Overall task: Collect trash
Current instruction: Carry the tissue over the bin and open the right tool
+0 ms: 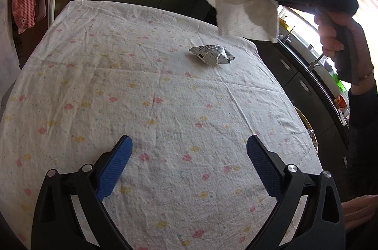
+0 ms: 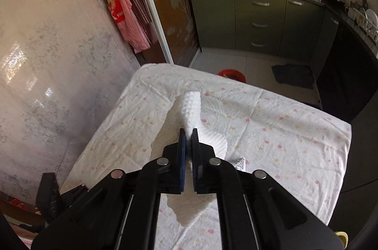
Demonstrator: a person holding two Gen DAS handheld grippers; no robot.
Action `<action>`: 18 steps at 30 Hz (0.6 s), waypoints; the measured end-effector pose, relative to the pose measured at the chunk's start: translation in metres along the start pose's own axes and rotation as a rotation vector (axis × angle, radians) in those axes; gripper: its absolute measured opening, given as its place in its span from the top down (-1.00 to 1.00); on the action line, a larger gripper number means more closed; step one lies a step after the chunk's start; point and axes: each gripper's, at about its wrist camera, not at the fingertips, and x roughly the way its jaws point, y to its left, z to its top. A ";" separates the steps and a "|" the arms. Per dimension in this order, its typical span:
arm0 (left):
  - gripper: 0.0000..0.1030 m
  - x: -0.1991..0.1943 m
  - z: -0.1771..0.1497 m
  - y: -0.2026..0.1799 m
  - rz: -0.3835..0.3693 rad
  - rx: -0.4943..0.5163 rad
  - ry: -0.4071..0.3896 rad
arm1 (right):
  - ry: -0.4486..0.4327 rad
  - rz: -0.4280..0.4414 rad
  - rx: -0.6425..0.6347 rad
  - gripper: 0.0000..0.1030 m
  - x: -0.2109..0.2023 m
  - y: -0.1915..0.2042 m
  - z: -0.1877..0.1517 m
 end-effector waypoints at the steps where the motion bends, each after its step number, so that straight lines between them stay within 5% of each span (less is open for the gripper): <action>1: -0.86 0.000 0.000 0.000 0.000 0.000 0.000 | -0.009 -0.002 -0.001 0.91 -0.010 -0.001 -0.004; 9: -0.86 0.000 0.000 -0.001 0.004 0.004 0.002 | -0.069 -0.134 0.064 0.91 -0.087 -0.044 -0.066; 18: -0.90 0.004 0.000 -0.006 0.036 0.036 0.018 | -0.056 -0.434 0.374 0.90 -0.154 -0.160 -0.208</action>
